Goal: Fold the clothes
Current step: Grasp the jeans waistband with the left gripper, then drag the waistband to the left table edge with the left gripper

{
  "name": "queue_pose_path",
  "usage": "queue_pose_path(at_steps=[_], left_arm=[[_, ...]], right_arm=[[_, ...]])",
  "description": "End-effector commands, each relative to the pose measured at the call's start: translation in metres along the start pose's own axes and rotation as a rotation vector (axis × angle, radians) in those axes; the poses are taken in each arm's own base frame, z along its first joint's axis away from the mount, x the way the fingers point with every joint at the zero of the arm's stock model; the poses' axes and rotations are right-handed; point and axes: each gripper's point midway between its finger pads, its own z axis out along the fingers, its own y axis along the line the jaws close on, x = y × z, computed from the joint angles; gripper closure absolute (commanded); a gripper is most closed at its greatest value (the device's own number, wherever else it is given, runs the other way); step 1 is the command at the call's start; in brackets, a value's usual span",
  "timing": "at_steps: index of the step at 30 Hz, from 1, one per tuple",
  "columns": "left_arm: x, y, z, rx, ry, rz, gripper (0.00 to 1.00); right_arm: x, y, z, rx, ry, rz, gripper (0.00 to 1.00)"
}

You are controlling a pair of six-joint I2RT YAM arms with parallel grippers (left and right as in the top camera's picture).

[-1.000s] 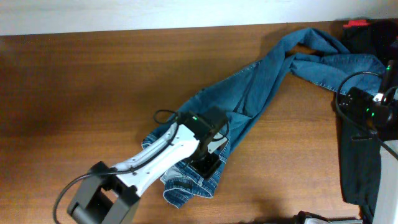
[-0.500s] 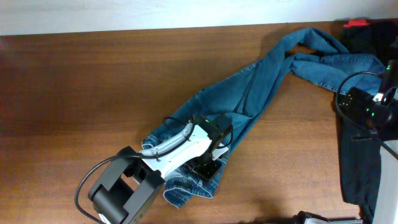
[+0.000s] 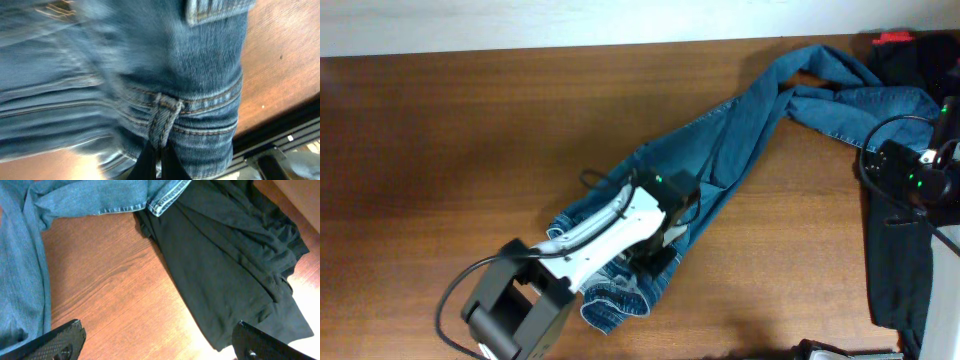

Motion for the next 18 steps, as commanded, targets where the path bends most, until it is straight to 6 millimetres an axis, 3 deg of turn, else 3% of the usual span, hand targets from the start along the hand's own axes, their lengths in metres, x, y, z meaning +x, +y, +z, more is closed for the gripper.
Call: queue_pose_path(at_steps=[1,2,3,6,8,9,13,18], left_arm=[[-0.011,0.061,-0.092,-0.204,-0.258,-0.100,1.00],[-0.009,0.075,-0.109,-0.234,-0.298,-0.134,1.00],[-0.001,0.108,-0.141,-0.299,-0.377,-0.220,1.00],[0.020,0.174,-0.185,-0.400,-0.499,-0.419,1.00],[0.032,0.213,-0.200,-0.421,-0.565,-0.546,1.00],[0.044,0.252,-0.208,-0.440,-0.616,-0.663,1.00],[0.066,0.333,-0.210,-0.494,-0.686,-0.881,1.00],[0.083,0.389,-0.186,-0.516,-0.663,-1.008,1.00]], right_arm=[[-0.003,-0.002,-0.002,0.002,-0.011,0.015,0.02],[-0.003,-0.002,-0.002,0.002,-0.011,0.015,0.02],[-0.003,-0.002,-0.002,0.002,-0.011,0.015,0.02],[-0.003,-0.002,-0.002,0.001,-0.011,0.016,0.02],[-0.003,-0.002,-0.002,0.001,-0.012,0.016,0.02],[-0.003,-0.002,-0.002,0.001,-0.012,0.016,0.01],[-0.003,-0.002,-0.002,0.001,-0.011,0.016,0.01],[-0.003,-0.002,-0.002,0.001,-0.010,0.016,0.01]])
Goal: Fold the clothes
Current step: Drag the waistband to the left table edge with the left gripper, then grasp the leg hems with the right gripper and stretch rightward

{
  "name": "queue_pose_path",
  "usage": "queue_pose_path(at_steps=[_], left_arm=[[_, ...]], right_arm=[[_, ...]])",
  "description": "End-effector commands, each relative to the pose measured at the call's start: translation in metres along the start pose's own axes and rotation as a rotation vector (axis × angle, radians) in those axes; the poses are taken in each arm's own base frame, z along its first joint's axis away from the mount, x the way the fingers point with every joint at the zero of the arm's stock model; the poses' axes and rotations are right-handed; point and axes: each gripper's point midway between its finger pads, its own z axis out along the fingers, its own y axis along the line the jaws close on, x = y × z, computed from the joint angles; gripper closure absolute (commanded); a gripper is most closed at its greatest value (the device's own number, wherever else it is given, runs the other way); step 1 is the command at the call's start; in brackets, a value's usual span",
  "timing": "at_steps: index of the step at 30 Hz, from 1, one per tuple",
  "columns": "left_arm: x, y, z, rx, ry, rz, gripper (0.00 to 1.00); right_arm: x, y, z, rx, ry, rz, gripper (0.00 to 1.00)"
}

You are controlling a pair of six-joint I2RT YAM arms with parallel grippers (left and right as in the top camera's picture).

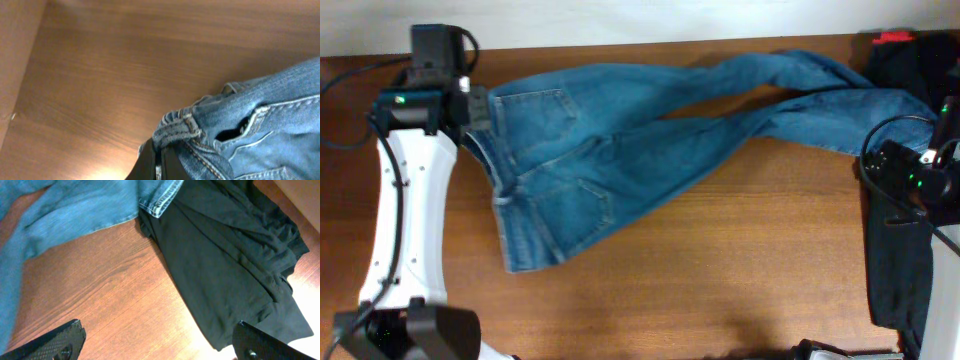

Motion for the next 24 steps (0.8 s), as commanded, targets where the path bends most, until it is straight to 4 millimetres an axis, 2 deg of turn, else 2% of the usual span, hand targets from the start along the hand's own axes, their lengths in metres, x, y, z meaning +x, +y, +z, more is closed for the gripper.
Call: queue_pose_path(at_steps=[1,3,5,6,7,8,9,11,15,16,19,20,24], left_arm=[[-0.006,0.035,0.028,-0.087,0.009,-0.067,1.00],[-0.007,0.050,0.045,-0.111,0.015,-0.100,0.96],[-0.004,0.065,0.060,-0.133,0.031,-0.128,0.80],[-0.004,0.073,0.064,-0.144,0.029,-0.144,0.65],[-0.006,0.077,0.064,-0.148,0.023,-0.152,0.57],[-0.009,0.082,0.065,-0.155,0.009,-0.166,0.45],[-0.011,0.085,0.065,-0.159,0.000,-0.173,0.40],[-0.013,0.089,0.062,-0.137,-0.005,-0.187,0.17],[-0.001,0.055,0.059,0.063,0.062,-0.176,0.16],[0.011,0.028,0.054,0.202,0.121,-0.169,0.21],[0.043,-0.010,0.038,0.377,0.269,-0.158,0.31],[0.056,-0.018,0.033,0.391,0.325,-0.144,0.31],[0.087,-0.039,0.029,0.406,0.437,-0.094,0.31]], right_arm=[[-0.003,-0.001,-0.003,-0.001,-0.013,0.016,0.02],[-0.003,-0.001,-0.003,0.000,-0.012,0.016,0.01],[-0.002,-0.002,-0.003,0.001,-0.008,0.015,0.01],[-0.002,-0.002,-0.003,0.001,-0.008,0.015,0.01],[-0.002,-0.002,-0.003,0.001,-0.008,0.015,0.01],[-0.002,-0.002,-0.003,0.001,-0.008,0.015,0.02],[-0.002,-0.002,-0.003,0.001,-0.008,0.015,0.01],[-0.002,-0.002,-0.003,0.001,-0.008,0.015,0.01],[-0.002,-0.002,-0.003,0.001,-0.008,0.015,0.01],[-0.002,-0.002,-0.003,0.001,-0.008,0.015,0.01],[-0.002,-0.002,-0.003,0.001,-0.009,0.015,0.01],[-0.002,-0.002,-0.003,0.001,-0.009,0.015,0.01],[-0.004,0.004,-0.003,-0.026,-0.015,0.005,0.01]])
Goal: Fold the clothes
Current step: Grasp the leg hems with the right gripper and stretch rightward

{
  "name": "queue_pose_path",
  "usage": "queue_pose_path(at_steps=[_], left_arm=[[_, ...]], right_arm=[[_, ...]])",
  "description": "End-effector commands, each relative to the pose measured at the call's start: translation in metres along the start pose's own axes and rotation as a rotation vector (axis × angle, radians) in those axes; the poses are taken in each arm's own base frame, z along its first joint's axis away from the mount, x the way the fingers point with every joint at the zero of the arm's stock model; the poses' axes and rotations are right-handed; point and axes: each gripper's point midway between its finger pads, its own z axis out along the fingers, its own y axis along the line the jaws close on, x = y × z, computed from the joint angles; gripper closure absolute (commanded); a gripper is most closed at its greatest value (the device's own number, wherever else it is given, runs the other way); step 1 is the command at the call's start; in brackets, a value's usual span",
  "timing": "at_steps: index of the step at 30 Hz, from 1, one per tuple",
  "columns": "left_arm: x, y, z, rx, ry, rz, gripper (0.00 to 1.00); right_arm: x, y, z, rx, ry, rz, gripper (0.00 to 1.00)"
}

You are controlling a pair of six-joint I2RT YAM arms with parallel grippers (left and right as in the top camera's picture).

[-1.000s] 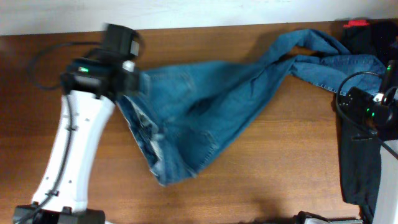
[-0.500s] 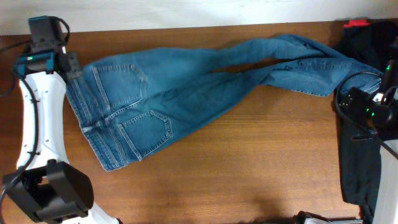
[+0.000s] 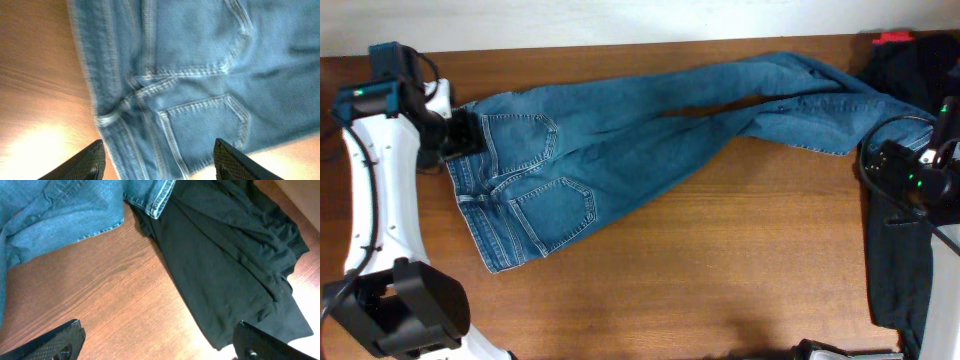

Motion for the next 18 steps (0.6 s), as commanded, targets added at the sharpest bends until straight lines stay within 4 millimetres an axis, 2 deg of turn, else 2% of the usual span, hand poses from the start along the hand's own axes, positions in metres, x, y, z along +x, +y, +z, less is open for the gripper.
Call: queue_pose_path(at_steps=[1,3,5,9,12,14,15,18], left_arm=[[0.024,-0.026,0.020,0.067,0.096,0.034,0.32],[0.036,-0.033,0.032,0.068,0.140,0.052,0.32],[0.051,-0.039,0.043,0.068,0.187,0.069,0.32],[0.095,-0.047,0.079,0.062,0.309,0.106,0.32],[0.121,-0.042,0.104,0.055,0.362,0.103,0.32],[0.128,-0.039,0.117,0.055,0.362,0.103,0.32],[0.129,-0.038,0.132,0.060,0.331,0.107,0.32],[0.126,-0.043,0.159,0.106,0.243,0.116,0.32]], right_arm=[[-0.005,0.025,-0.003,-0.141,-0.013,-0.082,0.01],[-0.005,0.058,-0.003,-0.320,-0.004,-0.212,0.01],[-0.004,0.075,0.005,-0.400,0.017,-0.283,0.00],[-0.014,0.090,0.058,-0.391,0.091,-0.283,0.01],[-0.006,0.094,0.086,-0.379,0.172,-0.284,0.00],[-0.002,0.094,0.094,-0.375,0.200,-0.285,0.00],[0.000,0.095,0.098,-0.372,0.214,-0.285,0.00],[-0.001,0.095,0.099,-0.372,0.212,-0.284,0.00]])
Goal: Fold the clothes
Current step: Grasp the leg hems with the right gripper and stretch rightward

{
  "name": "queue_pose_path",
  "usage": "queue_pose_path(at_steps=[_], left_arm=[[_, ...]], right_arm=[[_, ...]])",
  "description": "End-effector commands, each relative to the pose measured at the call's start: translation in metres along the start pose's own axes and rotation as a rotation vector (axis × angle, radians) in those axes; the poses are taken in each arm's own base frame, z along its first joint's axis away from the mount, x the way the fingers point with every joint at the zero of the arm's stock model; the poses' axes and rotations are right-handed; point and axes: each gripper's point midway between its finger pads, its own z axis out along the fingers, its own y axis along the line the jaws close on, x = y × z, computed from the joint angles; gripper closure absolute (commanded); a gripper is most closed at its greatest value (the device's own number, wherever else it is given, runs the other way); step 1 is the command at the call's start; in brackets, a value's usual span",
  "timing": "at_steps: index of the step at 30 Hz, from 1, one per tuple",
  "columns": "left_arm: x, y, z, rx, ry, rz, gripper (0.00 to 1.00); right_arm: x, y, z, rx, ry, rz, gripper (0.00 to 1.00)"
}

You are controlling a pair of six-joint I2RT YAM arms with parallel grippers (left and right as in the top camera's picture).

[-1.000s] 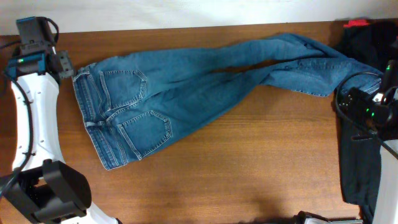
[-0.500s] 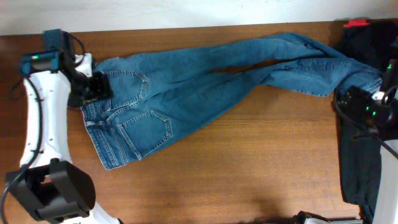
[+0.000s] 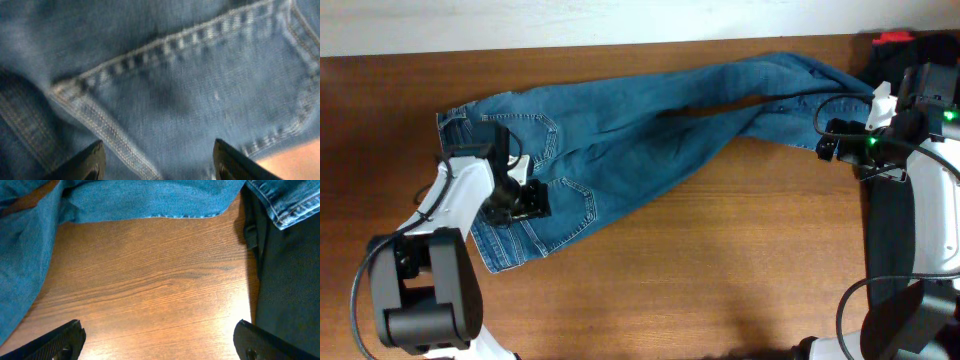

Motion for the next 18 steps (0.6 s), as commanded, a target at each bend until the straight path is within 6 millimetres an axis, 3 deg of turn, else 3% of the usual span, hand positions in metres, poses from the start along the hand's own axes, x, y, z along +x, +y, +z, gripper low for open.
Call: queue_pose_path(at_steps=[1,4,7,10,12,16,18], left_arm=[[0.007,-0.006,0.030,0.071,-0.030,0.002,0.32],[0.023,0.008,0.046,0.020,-0.006,-0.010,0.32],[0.038,0.074,0.043,-0.198,0.018,-0.180,0.32],[0.029,0.102,0.038,-0.147,-0.040,-0.308,0.30],[0.017,0.132,0.032,-0.080,-0.130,-0.405,0.24],[0.019,0.173,0.023,-0.073,-0.191,-0.525,0.24],[0.021,0.184,0.019,-0.041,-0.216,-0.572,0.23]], right_arm=[[-0.002,0.003,-0.005,-0.015,-0.011,-0.014,0.00],[0.000,0.003,-0.005,-0.015,-0.005,-0.012,0.00],[0.000,0.003,-0.005,-0.015,-0.004,-0.012,0.00],[0.000,0.003,-0.005,-0.015,-0.004,-0.012,0.00],[0.000,0.003,-0.005,-0.015,-0.004,-0.012,0.00],[-0.001,0.002,-0.005,-0.010,-0.009,-0.013,0.00],[-0.003,0.002,-0.005,-0.007,-0.016,-0.014,0.00]])
